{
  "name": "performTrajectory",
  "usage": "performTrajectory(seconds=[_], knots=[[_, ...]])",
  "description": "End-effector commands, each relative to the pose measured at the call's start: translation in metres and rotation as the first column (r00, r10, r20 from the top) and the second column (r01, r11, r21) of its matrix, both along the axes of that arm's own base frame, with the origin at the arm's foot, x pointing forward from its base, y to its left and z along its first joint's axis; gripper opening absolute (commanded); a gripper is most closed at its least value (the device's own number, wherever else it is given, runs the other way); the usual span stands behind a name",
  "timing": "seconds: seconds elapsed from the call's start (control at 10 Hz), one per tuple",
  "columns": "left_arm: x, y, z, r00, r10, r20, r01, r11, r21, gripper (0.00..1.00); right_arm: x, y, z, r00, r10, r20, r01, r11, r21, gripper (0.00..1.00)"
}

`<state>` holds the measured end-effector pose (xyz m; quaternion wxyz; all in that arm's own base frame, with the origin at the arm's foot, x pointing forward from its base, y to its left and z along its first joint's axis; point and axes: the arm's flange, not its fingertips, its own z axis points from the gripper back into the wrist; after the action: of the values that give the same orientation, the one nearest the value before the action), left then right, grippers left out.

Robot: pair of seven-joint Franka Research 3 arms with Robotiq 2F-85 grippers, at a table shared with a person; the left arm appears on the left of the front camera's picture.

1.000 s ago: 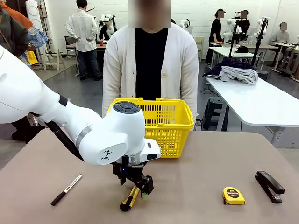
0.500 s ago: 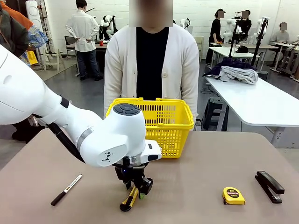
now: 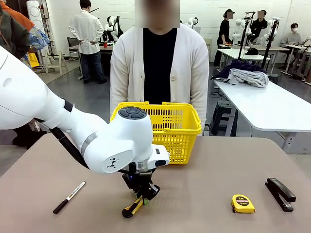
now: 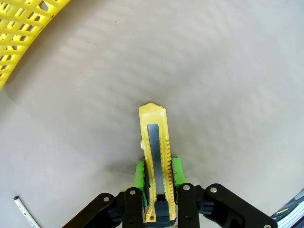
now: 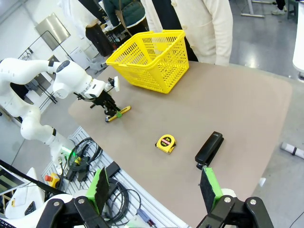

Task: Place the items the person wants into the basket.
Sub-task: Pick up the item the person points to and place it in the Market Basket.

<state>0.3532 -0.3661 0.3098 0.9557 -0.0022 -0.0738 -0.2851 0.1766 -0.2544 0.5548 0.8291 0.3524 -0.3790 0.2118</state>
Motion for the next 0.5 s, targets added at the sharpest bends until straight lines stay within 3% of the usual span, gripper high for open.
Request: performTrajectory(seconds=[0.0, 0.2, 0.4], knots=[[0.001, -0.001, -0.009, 0.999, 0.034, 0.022, -0.034, 0.999, 0.01, 0.0, 0.001, 0.0, 0.001, 1.0, 0.005, 0.019, -0.005, 1.0, 0.013, 1.0], [0.005, 0.004, 0.015, 0.999, 0.009, -0.048, -0.009, 1.0, 0.004, 0.0, 0.001, 0.0, 0.001, 1.0, 0.005, 0.019, -0.005, 1.0, 0.013, 1.0], [0.002, 0.016, 0.091, 0.988, -0.114, -0.1, 0.106, 0.991, -0.084, 0.0, 0.001, 0.0, 0.001, 1.0, 0.005, 0.019, -0.005, 1.0, 0.013, 1.0]])
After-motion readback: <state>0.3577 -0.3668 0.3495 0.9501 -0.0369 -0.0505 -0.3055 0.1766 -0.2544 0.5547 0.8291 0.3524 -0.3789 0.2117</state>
